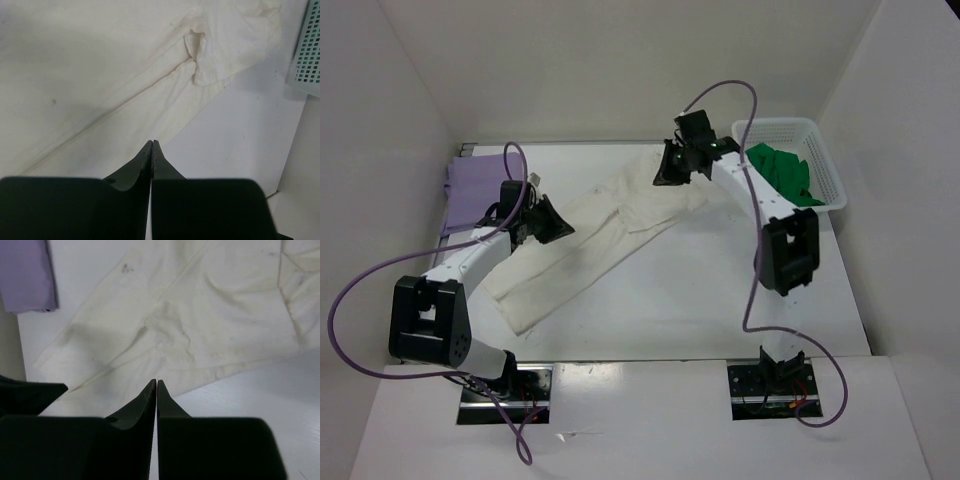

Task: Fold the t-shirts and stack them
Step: Rotate the tshirt 95 degrees

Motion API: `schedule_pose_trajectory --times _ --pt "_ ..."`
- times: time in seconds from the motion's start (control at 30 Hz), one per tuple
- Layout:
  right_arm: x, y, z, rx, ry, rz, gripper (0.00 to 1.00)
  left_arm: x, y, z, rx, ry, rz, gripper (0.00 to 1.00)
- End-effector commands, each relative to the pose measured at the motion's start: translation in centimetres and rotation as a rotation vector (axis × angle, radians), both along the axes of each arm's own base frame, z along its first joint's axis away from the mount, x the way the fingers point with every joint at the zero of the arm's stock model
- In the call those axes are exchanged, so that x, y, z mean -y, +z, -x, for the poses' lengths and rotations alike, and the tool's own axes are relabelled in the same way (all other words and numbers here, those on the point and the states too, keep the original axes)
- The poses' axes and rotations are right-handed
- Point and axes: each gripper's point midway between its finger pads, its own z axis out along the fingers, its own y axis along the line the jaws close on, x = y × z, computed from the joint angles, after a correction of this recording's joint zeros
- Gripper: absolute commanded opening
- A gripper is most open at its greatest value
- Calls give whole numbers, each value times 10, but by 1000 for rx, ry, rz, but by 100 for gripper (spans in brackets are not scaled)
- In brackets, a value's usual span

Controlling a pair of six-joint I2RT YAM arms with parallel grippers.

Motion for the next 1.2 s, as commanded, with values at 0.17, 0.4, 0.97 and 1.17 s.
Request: schedule_pose_trajectory --times 0.17,0.4,0.97,1.17 --pt "41 -69 42 -33 -62 119 0 -2 13 -8 58 -51 -57 0" --pt "71 -122 32 -122 -134 201 0 2 5 -1 39 -96 -52 0" --pt "54 -122 -96 -46 -193 176 6 26 20 4 55 -180 -2 8" --pt "40 -53 -55 10 -143 99 34 43 28 -1 65 -232 -1 11"
